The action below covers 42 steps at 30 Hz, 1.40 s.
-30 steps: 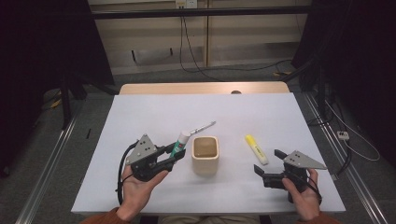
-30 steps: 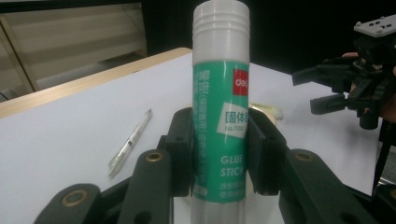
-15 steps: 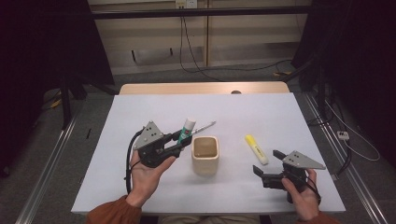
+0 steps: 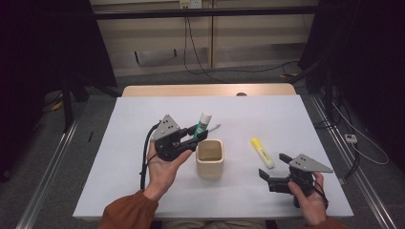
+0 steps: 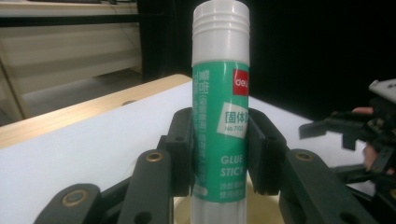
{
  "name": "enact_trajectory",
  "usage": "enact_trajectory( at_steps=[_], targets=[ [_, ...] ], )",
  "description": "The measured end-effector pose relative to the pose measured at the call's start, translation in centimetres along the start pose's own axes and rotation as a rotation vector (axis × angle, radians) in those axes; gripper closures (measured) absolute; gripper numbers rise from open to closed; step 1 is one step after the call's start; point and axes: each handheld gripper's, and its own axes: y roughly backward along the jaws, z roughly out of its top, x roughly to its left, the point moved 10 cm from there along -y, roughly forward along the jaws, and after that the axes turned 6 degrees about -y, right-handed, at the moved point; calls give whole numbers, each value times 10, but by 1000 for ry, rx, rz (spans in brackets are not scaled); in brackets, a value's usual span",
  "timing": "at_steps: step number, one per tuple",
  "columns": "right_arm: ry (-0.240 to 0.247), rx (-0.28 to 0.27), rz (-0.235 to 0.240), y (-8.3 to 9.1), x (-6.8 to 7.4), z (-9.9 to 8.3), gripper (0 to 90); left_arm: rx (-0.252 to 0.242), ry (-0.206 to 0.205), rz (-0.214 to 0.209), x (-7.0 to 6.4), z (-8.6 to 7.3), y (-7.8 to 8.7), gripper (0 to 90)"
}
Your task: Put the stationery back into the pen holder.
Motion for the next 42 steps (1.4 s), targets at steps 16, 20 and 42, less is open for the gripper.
enact_trajectory(
  at_steps=[16, 20, 42],
  targets=[
    [3, 6, 6, -1, 1, -1, 36, 63, -51, -36, -11, -30, -27, 660],
    [3, 5, 10, -1, 2, -1, 36, 79, -60, -50, -17, -37, -31, 659],
    [9, 19, 19, -2, 3, -2, 36, 76, -82, -27, -13, -38, -30, 262]
  ],
)
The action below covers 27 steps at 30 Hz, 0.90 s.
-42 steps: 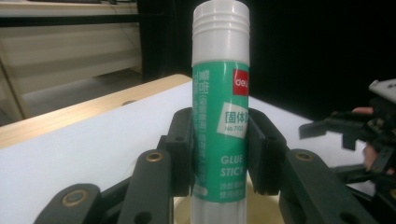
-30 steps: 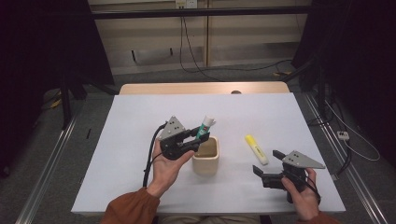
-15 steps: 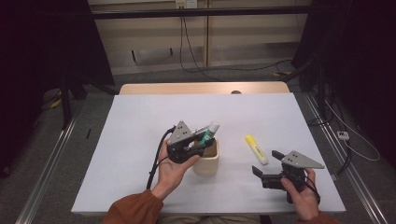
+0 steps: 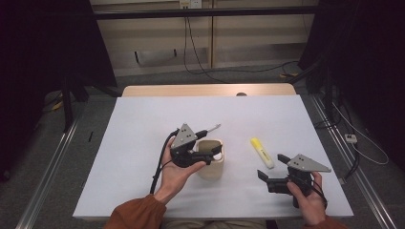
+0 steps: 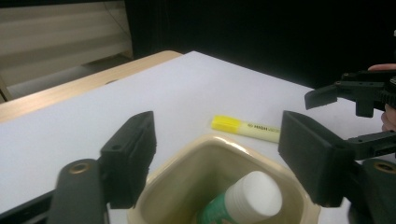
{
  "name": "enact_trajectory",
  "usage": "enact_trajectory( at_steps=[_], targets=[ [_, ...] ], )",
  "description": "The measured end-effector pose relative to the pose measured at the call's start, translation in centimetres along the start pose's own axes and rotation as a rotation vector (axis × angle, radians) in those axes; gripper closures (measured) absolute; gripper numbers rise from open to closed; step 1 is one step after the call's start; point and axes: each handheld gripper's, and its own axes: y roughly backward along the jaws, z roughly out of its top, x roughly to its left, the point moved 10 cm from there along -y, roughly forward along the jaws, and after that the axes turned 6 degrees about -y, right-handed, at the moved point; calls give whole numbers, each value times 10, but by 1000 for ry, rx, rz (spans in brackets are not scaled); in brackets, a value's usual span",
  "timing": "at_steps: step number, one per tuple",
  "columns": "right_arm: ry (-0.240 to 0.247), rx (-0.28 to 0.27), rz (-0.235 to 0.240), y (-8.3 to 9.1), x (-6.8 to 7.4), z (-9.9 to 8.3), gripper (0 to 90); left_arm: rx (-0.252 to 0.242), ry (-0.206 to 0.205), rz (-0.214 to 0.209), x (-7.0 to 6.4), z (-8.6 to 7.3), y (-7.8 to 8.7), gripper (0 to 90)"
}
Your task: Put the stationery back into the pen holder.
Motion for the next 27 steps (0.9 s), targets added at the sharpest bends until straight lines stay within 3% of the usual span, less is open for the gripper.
enact_trajectory(
  at_steps=[9, 15, 18, 22, 27],
  targets=[
    [12, 22, 2, -1, -1, -2, 36, 3, 11, 52, 18, 4, 21, 128],
    [15, 37, 6, -2, 0, -4, 38, 3, -3, 63, 26, 1, 44, 100],
    [19, 39, 3, -3, -1, -4, 40, 12, -11, 63, 29, -5, 54, 75],
    [13, 47, -3, -4, -2, -5, 43, 23, 24, 68, 33, -18, 68, 54],
    [11, 60, -9, -6, -3, -5, 47, 57, 31, 92, 38, -35, 81, 57]
  ],
)
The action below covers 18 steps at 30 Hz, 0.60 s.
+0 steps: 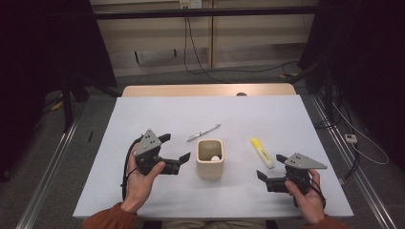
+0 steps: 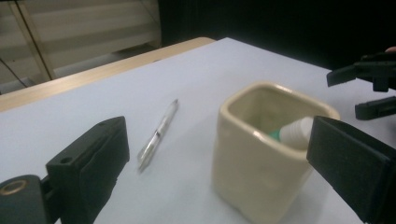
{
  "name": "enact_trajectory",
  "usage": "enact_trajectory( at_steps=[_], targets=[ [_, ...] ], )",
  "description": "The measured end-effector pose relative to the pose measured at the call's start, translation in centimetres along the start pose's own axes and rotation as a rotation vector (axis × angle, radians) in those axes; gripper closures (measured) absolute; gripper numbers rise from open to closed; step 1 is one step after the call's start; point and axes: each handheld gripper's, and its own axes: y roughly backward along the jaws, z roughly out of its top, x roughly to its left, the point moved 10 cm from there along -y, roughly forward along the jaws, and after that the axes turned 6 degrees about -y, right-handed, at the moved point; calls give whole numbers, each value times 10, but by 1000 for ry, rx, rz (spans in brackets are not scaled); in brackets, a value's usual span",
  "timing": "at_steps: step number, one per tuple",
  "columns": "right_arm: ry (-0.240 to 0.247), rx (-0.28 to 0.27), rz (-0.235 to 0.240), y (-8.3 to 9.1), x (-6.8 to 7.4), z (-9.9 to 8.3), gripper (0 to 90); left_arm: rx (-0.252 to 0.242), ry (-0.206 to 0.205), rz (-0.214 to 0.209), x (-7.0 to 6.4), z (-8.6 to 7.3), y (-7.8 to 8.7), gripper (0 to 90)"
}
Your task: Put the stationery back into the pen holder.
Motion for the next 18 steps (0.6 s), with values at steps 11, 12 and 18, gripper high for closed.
enact_trajectory(
  at_steps=[11, 12, 18],
  targets=[
    [-6, 56, -31, -7, -9, 4, 65, 41, 46, 29, 0, -46, 28, 58],
    [-4, 62, -40, -8, -10, 4, 74, 50, 48, 26, -2, -49, 30, 58],
    [-3, 96, -40, -10, -9, 9, 119, 91, 58, 45, -6, -68, 48, 57]
  ],
)
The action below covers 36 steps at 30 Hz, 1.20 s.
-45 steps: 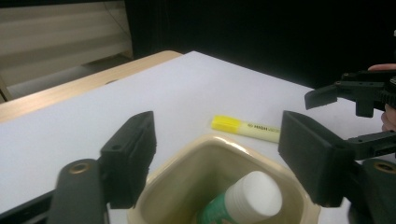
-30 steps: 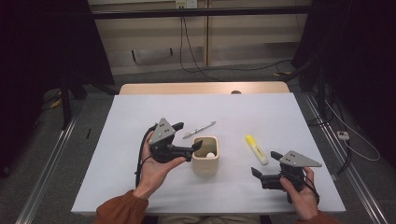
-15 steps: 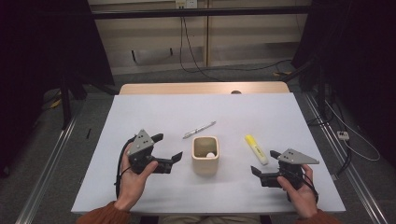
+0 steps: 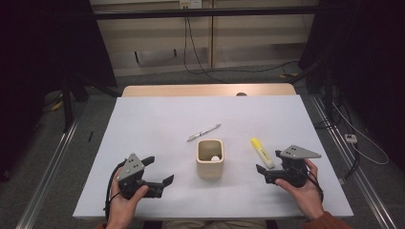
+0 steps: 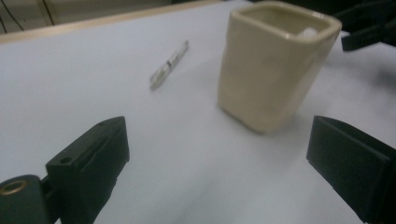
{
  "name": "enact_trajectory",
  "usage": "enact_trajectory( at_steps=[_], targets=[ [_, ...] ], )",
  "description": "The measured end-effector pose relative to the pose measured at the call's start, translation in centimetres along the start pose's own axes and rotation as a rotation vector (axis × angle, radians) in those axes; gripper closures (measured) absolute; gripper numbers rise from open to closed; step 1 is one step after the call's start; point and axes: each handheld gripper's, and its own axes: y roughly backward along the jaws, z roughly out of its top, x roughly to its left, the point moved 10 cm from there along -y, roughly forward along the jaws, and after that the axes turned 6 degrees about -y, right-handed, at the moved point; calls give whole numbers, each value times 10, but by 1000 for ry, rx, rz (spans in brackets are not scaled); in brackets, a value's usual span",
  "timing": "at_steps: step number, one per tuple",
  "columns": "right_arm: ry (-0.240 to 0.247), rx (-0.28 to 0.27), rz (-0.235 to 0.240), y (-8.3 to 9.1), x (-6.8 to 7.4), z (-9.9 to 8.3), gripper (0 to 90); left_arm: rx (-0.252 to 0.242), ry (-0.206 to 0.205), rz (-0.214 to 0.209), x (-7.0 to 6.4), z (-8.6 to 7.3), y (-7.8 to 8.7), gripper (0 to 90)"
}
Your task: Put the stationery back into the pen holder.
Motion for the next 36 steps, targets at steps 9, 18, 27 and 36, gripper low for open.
enact_trajectory(
  at_steps=[9, 18, 27, 36],
  targets=[
    [-14, 110, 9, -9, -5, 6, 112, 5, 31, 38, 12, -17, 15, 52],
    [-29, 192, -10, -23, -14, 21, 143, -2, -6, 50, 10, -13, 12, 51],
    [-40, 276, -45, -43, -22, 33, 149, 4, -19, 40, 8, -13, 10, 51],
    [-49, 365, -90, -65, -27, 40, 220, -10, -5, 36, 8, -11, 11, 58]
  ],
)
